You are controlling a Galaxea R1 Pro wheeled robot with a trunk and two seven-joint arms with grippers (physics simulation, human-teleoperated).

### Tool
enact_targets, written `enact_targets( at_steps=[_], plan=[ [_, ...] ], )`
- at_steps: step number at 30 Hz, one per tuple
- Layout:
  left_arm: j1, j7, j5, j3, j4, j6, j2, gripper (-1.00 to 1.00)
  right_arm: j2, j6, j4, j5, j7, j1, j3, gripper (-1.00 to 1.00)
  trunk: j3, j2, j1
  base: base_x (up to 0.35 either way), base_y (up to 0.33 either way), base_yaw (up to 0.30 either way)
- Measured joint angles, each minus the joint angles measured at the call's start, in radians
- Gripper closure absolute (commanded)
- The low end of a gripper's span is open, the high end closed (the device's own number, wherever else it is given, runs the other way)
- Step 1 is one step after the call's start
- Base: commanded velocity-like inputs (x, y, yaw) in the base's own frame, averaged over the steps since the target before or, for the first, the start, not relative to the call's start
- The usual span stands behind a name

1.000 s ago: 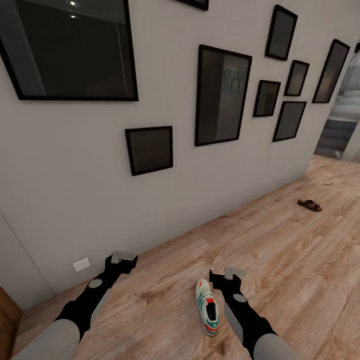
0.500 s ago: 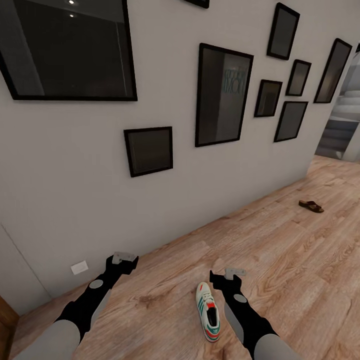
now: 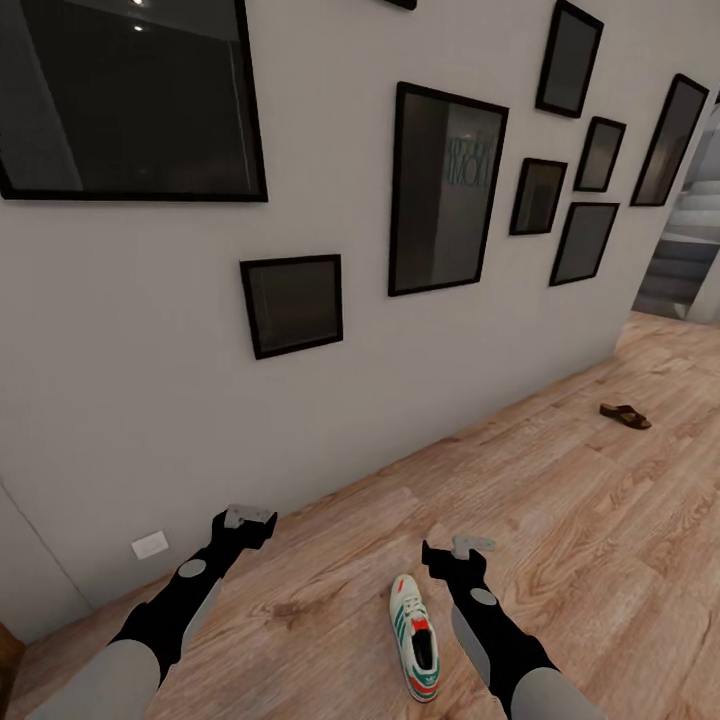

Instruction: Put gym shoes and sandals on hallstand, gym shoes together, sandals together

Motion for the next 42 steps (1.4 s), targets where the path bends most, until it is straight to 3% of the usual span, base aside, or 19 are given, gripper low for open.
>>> enact_targets(
  at_steps=[20,42],
  plan=[
    [-0.002,0.000,0.000,0.003,-0.001,-0.001,0.001,-1.00,-0.002,0.000,0.002,0.001,-0.001,0.000,0.001,-1.00,0.000,0.000,0.000,0.043,-0.021,0.000],
    [-0.001,-0.005,0.003,0.002,0.000,-0.002,0.000,-1.00,0.002,-0.004,0.209,-0.001,-0.002,0.000,0.001,-1.00,-0.090,-0.154,0.085,0.000,0.000,0.000]
  ],
)
